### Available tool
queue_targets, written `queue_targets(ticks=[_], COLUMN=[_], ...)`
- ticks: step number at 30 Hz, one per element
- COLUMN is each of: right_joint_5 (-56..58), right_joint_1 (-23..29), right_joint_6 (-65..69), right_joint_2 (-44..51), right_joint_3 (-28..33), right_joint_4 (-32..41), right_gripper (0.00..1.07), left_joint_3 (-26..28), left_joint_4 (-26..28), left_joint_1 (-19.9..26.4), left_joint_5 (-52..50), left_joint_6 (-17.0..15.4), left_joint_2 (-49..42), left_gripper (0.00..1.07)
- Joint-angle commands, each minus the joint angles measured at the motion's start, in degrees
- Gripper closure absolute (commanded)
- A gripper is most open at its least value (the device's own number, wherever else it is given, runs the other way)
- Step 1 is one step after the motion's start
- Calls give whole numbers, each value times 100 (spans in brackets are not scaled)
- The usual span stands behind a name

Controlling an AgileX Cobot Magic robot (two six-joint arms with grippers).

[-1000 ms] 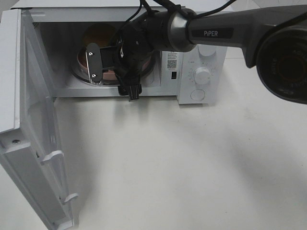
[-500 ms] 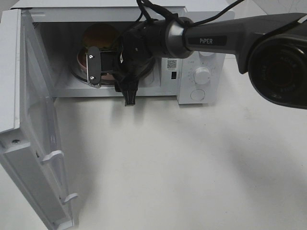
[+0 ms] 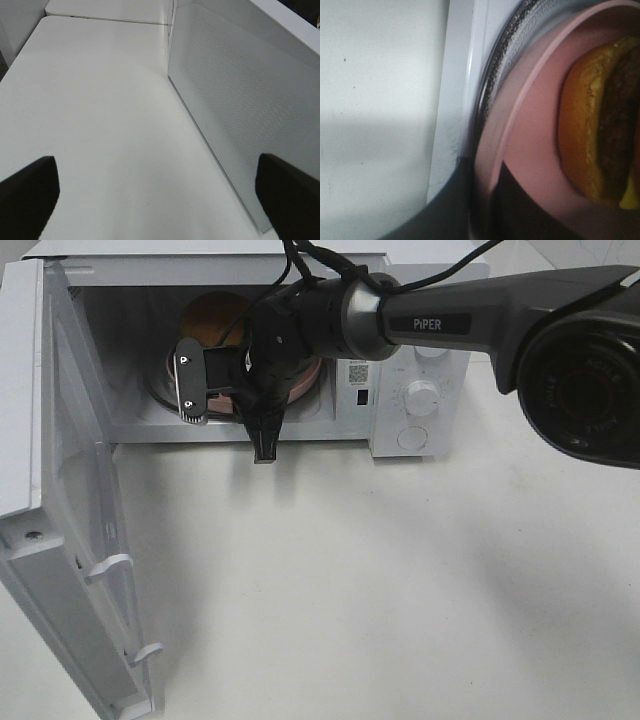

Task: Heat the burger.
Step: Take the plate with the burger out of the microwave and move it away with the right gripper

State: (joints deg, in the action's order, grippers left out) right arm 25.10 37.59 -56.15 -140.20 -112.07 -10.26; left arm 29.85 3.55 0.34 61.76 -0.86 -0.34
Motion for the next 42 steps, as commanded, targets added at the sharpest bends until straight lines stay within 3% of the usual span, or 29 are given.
queue_targets(ticks=[1,10,17,42], right_joint_5=[6,-6,-1043,-1684], right_joint_1=[-34,23,29,195], right_joint_6=[23,-430,-607,-596], right_joint_2=[160,613,1249,2189], right_joint_3=[-29,493,1627,3209], right_joint_4=[-103,-103,-275,178], right_gripper=[107,107,107,107], left_joint_3=[-17,-17,-17,-17], left_joint_4=[23,17,17,17], left_joint_1=[23,23,23,23], left_joint_5=[-52,-52,-52,-52], left_joint_6=[-17,-17,-17,-17], left_joint_2=[-97,-97,-97,-97], left_gripper=[7,7,7,7])
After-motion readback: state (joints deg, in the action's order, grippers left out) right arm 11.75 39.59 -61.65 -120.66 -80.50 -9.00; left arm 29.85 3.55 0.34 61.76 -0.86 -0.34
